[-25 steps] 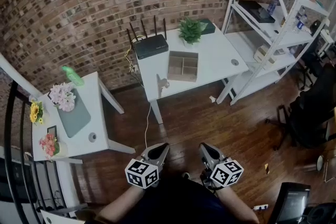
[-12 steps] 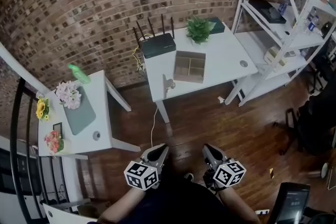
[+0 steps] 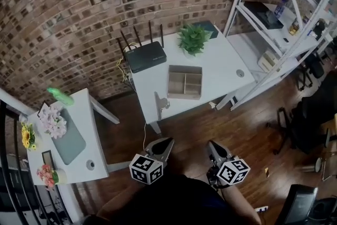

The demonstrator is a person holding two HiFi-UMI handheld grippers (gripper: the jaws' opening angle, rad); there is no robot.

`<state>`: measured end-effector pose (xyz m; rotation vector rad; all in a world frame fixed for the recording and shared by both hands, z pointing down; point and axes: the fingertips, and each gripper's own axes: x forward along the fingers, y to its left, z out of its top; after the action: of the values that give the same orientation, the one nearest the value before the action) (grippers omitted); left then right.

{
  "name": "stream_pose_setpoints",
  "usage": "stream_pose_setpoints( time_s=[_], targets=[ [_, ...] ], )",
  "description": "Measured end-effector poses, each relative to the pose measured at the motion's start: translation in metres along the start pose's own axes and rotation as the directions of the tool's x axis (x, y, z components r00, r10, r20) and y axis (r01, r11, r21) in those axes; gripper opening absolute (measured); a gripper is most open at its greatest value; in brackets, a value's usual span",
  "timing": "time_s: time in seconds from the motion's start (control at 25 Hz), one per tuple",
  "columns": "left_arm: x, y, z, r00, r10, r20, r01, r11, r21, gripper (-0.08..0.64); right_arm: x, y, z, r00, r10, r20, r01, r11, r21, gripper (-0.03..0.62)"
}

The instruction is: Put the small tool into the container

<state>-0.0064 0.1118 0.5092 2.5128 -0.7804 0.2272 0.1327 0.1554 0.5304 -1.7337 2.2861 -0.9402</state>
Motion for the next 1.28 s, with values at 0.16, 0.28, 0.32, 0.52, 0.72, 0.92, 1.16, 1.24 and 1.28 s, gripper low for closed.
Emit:
stream_pose_setpoints(
  time_s=[0.16,0.28,0.32,0.52,0.72,0.92,1.16,1.24,1.28],
  targets=[
    [0.024,0.041,0.015,0.998,-0.036,-0.051,0.036,0.999,0.005,0.008,0.048,0.003,0.019,0.999,-0.037,-0.037,0.036,0.999,-0.012,0.011],
    [0.037,0.08,0.022,0.995,-0.049,-0.086,0.047,0.999,-0.019,0.033,0.093,0.005,0.025,0.997,-0.041,-0.07,0.04,0.999,-0.022,0.011],
    [0.039,0.093,0.022,0.994,-0.048,-0.097,0.045,0.999,-0.029,0.046,0.107,0.005,0.024,0.996,-0.04,-0.085,0.037,0.999,-0.027,0.011],
    [0.044,0.146,0.015,0.987,-0.028,-0.156,0.018,0.997,-0.07,0.083,0.166,0.004,0.017,0.986,-0.021,-0.166,0.015,0.999,-0.036,0.012],
    [0.052,0.175,0.007,0.978,0.03,-0.204,-0.049,0.994,-0.093,0.132,0.2,0.0,0.013,0.973,0.04,-0.229,-0.049,0.998,-0.034,0.015],
    [0.07,0.182,0.011,0.974,0.108,-0.198,-0.133,0.984,-0.116,0.156,0.229,-0.01,0.003,0.935,0.126,-0.333,-0.153,0.987,-0.057,0.069],
    [0.072,0.175,0.006,0.969,0.163,-0.187,-0.198,0.962,-0.187,0.16,0.255,-0.018,-0.025,0.877,0.184,-0.444,-0.218,0.975,-0.027,0.101],
    [0.067,0.178,0.008,0.967,0.182,-0.176,-0.216,0.956,-0.197,0.16,0.266,-0.019,-0.034,0.858,0.191,-0.477,-0.227,0.974,-0.019,0.121],
    [0.063,0.179,0.008,0.966,0.19,-0.173,-0.224,0.953,-0.202,0.16,0.271,-0.019,-0.039,0.849,0.192,-0.492,-0.227,0.974,-0.013,0.126]
  ],
)
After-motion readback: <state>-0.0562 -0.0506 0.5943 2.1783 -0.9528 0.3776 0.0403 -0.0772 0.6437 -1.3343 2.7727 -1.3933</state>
